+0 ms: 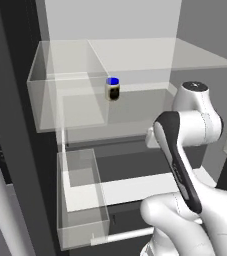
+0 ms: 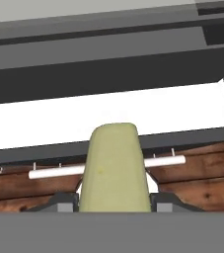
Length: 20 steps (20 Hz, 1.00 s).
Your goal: Retrieve the butter from the fridge and place it on a plate on the dining table. Then retrieve the butter knife by the fridge and place it near the plate.
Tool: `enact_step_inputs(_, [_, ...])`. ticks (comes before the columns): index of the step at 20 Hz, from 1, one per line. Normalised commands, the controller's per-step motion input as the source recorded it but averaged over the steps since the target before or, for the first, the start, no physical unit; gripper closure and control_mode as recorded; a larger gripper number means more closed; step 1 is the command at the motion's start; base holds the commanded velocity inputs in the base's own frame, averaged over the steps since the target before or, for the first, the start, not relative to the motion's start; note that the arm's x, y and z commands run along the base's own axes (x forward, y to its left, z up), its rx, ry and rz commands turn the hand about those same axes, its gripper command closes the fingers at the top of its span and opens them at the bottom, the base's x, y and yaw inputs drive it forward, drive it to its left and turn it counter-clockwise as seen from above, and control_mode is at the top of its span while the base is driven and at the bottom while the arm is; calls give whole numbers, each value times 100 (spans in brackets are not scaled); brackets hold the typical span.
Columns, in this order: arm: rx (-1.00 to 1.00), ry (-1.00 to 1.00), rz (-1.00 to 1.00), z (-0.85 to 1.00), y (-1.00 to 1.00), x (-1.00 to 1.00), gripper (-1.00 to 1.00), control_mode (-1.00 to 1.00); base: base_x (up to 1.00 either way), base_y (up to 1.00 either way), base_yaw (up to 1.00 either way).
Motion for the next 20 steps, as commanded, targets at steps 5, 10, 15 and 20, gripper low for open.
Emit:
enact_step_inputs(5, [0, -1, 0, -14, 0, -34, 100, -100, 0, 0, 0])
enact_step_inputs(10, [0, -1, 0, -1, -11, -19, 100, -100, 0, 0, 0])
enact_step_inputs(15, [0, 0, 0, 0, -2, -2, 100, -100, 0, 0, 0])
enact_step_inputs(20, [0, 0, 0, 0, 0, 0, 100, -100, 0, 0, 0])
